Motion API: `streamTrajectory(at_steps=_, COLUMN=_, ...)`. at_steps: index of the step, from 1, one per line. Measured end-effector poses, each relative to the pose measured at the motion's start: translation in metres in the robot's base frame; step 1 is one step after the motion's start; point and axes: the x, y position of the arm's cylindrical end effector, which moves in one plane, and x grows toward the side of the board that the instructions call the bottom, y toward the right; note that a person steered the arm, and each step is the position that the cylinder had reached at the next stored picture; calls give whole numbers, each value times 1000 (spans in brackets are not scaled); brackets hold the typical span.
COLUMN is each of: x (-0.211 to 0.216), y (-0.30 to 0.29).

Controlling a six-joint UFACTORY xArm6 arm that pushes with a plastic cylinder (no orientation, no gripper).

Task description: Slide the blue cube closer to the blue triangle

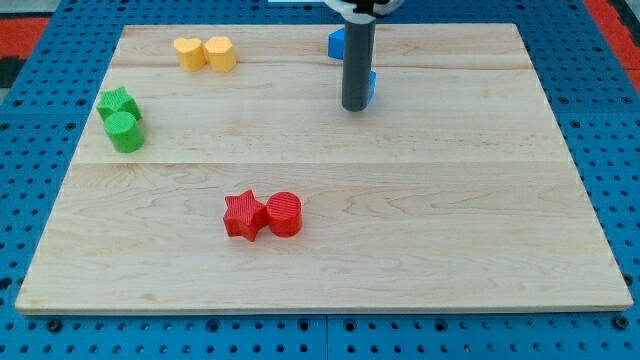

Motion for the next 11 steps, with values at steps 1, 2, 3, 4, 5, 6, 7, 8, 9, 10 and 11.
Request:
streamTrajectory(at_steps=1, x=-17, y=8)
streamTrajectory(at_steps=2, x=-32, y=14)
streamTrajectory(at_steps=3, x=-41, y=28)
streamTrajectory(at_steps=4, x=-41, y=60)
streamTrajectory(at_steps=5, x=-46, y=75)
streamTrajectory(at_steps=6, x=-57, y=65)
streamTrajectory(at_steps=7, x=-59, y=36)
streamTrajectory(at_steps=8, x=-67, y=14)
streamTrajectory(at_steps=9, x=-54, y=18)
streamTrajectory(at_steps=10, x=-24, y=-3)
streamTrajectory(at_steps=11, x=3, y=-38)
